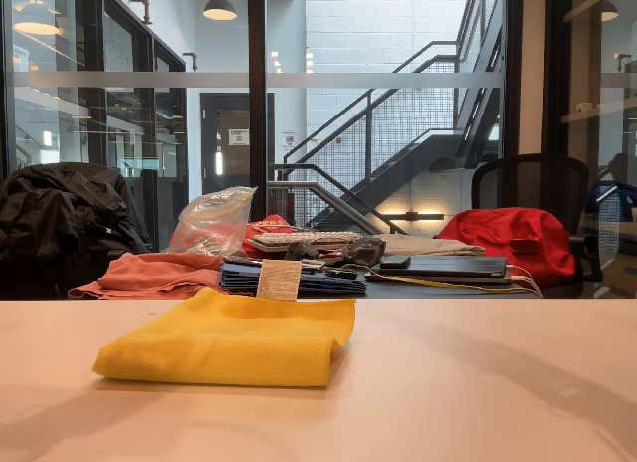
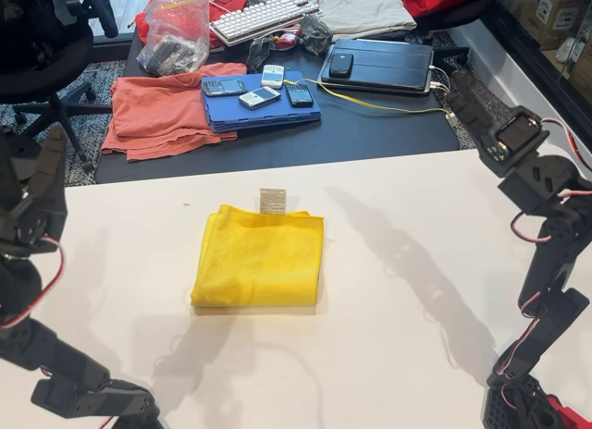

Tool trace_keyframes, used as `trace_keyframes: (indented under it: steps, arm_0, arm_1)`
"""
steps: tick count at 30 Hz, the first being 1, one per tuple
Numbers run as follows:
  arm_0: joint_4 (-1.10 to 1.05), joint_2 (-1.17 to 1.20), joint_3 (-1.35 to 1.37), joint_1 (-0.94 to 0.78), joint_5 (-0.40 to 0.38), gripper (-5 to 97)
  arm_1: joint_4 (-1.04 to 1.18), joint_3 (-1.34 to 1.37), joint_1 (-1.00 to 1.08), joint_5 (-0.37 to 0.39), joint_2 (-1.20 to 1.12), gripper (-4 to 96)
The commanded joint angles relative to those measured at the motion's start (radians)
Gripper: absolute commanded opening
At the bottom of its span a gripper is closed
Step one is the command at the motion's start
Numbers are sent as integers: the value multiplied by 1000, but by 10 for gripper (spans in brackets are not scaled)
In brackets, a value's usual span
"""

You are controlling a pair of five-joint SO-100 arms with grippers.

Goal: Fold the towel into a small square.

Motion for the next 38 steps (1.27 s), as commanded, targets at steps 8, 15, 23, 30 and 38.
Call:
trace_keyframes:
  steps: [8,15,23,30,38]
  arm_0:
    - [-5,52,8,-3,3,231]
    - [-3,52,9,-2,2,231]
    - [-3,52,9,-2,-8,230]
    - [-3,54,9,-3,-9,230]
    - [-3,64,9,-3,-9,230]
  arm_1:
    - [-9,-3,3,-3,-3,438]
    - [-9,-3,3,-5,-5,438]
    - [-9,-3,3,-5,-5,438]
    - [-9,-3,3,-5,-5,438]
    - [-9,-3,3,-5,-5,438]
